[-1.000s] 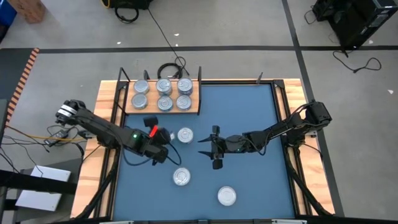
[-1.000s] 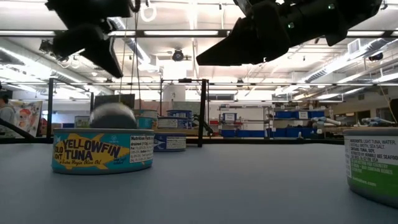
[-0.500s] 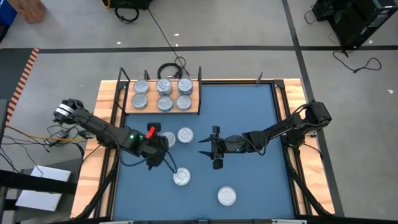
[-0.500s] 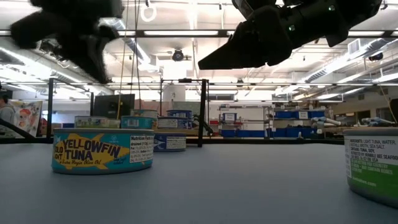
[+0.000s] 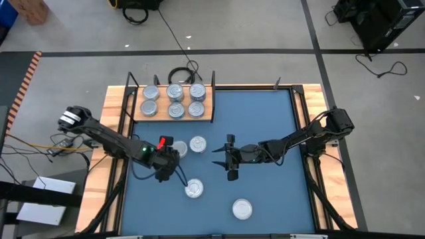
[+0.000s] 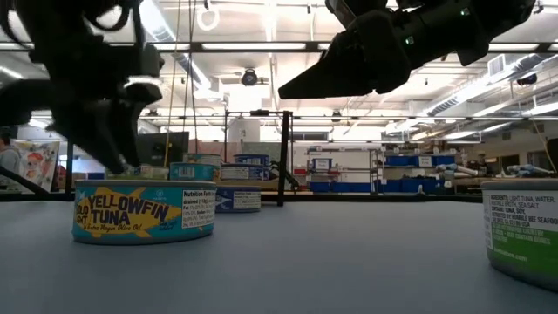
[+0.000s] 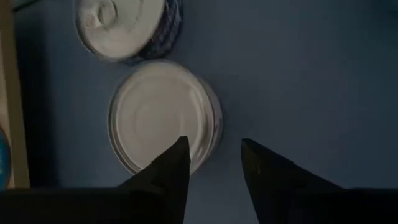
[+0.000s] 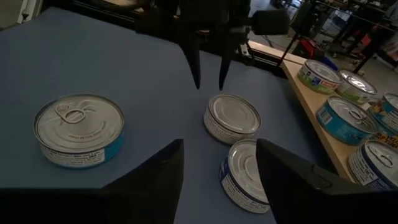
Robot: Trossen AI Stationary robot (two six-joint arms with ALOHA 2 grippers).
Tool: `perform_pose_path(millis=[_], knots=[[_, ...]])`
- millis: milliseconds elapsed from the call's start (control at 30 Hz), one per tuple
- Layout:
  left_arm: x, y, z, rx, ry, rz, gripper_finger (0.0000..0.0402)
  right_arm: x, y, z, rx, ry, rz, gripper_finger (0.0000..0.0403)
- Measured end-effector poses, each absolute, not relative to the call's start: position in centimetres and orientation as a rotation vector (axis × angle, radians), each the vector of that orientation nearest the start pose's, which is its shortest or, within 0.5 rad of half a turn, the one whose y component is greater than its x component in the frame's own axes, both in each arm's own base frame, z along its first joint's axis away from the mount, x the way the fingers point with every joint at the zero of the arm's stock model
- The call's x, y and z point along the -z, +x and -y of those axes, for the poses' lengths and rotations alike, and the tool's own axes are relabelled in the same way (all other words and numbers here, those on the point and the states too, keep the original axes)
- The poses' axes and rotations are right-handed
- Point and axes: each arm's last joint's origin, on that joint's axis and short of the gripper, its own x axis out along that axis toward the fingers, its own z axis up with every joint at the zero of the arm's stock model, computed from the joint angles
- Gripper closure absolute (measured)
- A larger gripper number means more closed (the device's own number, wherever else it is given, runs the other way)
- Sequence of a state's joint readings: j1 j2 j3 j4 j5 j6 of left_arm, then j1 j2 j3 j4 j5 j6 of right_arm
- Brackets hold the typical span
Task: Stack canned seafood by type on shelf
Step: Stack the green tuna can on top of the other green tuna can on the shelf
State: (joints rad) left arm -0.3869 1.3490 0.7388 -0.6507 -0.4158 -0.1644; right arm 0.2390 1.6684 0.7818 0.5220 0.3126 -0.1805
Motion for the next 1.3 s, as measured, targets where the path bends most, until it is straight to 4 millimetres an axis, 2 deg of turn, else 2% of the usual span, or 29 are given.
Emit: perform_pose_path(millis=[200,533,633,767,933,1300], knots=[[-16.6,22.0,7.2,-0.154,0.470,-1.136,0.0261,-18.1,32.9,-7.1,0.041,-0.282,-0.353,0.0199],[-14.9,22.8,7.3,-0.138,0.495,-1.187,0.0268,-18.0,32.9,-7.1,0.041,-0.284,-0.358,0.0203],[-14.3,23.0,7.3,-0.154,0.520,-1.204,0.0289,-18.0,32.9,-7.1,0.041,-0.284,-0.357,0.0205],[-13.9,23.1,7.4,-0.159,0.532,-1.217,0.0337,-18.0,32.9,-7.1,0.041,-0.284,-0.358,0.0206],[-14.5,23.6,7.5,-0.155,0.520,-1.210,0.0394,-18.0,32.9,-7.1,0.041,-0.284,-0.358,0.0207],[-17.4,25.3,8.5,-0.083,0.456,-1.207,0.0401,-17.9,32.9,-7.3,-0.020,-0.267,-0.357,0.0212]])
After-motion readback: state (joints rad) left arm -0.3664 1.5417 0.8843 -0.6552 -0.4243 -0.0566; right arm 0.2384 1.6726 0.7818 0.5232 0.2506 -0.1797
